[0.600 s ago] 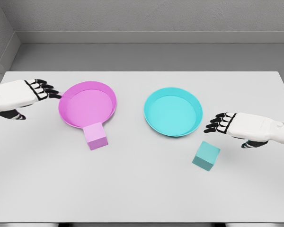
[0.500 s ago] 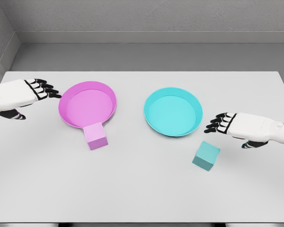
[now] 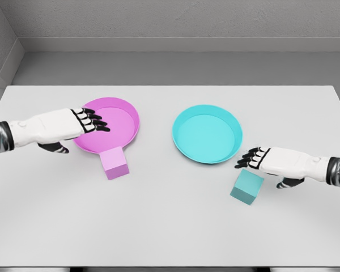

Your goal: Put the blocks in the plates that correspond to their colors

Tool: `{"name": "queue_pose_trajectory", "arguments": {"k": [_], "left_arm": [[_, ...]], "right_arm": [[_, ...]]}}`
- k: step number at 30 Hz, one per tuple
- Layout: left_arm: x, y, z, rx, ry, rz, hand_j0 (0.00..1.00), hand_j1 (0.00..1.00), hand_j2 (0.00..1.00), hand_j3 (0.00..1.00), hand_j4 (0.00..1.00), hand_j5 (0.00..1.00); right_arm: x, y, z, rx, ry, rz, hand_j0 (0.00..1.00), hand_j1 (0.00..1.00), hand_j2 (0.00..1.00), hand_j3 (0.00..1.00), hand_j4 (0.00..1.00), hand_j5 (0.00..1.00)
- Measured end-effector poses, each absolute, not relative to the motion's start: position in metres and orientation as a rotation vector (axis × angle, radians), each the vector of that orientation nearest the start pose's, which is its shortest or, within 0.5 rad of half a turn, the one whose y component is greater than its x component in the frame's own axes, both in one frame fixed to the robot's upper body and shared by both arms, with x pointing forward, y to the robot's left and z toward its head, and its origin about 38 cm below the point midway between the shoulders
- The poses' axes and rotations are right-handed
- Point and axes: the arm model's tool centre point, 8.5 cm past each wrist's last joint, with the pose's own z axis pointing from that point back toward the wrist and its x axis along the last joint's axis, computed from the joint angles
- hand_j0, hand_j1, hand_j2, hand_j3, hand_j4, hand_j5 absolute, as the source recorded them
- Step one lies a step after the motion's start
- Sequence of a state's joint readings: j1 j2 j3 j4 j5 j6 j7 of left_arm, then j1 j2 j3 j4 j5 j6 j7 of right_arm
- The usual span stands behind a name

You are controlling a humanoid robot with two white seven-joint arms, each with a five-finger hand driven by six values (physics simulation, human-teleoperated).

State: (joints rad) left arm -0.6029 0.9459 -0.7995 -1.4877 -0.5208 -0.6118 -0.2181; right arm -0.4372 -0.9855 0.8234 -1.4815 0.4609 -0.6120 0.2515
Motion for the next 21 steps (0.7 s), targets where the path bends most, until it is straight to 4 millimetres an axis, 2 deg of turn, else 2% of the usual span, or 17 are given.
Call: {"name": "queue_pose_trajectory", "arguments": {"k": [3, 11, 21], "left_arm": [[0.403, 0.302, 0.170, 0.417, -1.440, -2.194, 1.00, 1.00, 1.00, 1.00, 1.00, 1.00], [0.404, 0.275, 0.156, 0.367, -1.449, -2.241, 1.00, 1.00, 1.00, 1.00, 1.00, 1.00], [0.404, 0.263, 0.140, 0.331, -1.431, -2.258, 1.00, 1.00, 1.00, 1.00, 1.00, 1.00]], "right_arm": [[0.353, -0.332, 0.102, -0.186, -1.238, 2.138, 1.00, 1.00, 1.00, 1.00, 1.00, 1.00], [0.353, -0.324, 0.101, -0.171, -1.245, 2.146, 0.99, 0.99, 0.99, 0.99, 0.99, 0.99], [0.354, -0.311, 0.101, -0.145, -1.253, 2.171, 0.98, 0.98, 0.98, 0.98, 0.98, 0.98]]}}
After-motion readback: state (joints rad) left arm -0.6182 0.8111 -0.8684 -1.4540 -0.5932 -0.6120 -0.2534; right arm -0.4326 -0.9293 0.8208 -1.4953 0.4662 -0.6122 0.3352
